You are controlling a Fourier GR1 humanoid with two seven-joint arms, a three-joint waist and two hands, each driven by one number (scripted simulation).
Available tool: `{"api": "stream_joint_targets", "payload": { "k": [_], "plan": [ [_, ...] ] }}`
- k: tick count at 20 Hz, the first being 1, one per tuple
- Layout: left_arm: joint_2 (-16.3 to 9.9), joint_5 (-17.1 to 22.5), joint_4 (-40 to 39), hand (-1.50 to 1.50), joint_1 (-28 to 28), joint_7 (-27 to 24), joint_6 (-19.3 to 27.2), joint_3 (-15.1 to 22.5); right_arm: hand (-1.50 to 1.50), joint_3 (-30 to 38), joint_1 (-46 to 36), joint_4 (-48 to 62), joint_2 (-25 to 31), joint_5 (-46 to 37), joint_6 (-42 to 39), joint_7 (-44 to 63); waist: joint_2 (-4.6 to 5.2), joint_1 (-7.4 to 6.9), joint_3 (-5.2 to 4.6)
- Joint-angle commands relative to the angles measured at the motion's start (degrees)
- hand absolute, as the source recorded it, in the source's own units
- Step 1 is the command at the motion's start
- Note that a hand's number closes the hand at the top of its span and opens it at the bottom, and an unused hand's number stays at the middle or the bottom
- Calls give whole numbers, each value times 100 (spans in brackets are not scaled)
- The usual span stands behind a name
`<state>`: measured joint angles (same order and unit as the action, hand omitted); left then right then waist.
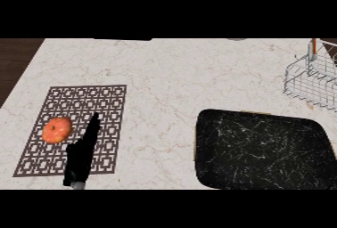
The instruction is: Pick the can from the tray and place it in the tiered basket
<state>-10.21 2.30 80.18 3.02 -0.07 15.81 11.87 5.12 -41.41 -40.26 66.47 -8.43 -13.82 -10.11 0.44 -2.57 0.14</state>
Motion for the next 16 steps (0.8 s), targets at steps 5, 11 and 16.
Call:
{"api": "stream_joint_targets", "payload": {
  "k": [5, 11, 16],
  "plan": [
    [-205, 212, -363, 0, -364, 195, -332, -421, 150, -409, -891, 898, -823, -941, 542, 70, 8, 89, -13],
    [97, -95, -297, 0, -6, -54, -68, -110, 150, -96, -1119, 2006, -1317, -893, 760, -425, 36, 27, -3],
    [182, -111, -429, 0, -426, 83, 2, -187, -150, 458, -1379, 2523, -1625, -249, 127, -180, 73, 20, 4]
  ]
}}
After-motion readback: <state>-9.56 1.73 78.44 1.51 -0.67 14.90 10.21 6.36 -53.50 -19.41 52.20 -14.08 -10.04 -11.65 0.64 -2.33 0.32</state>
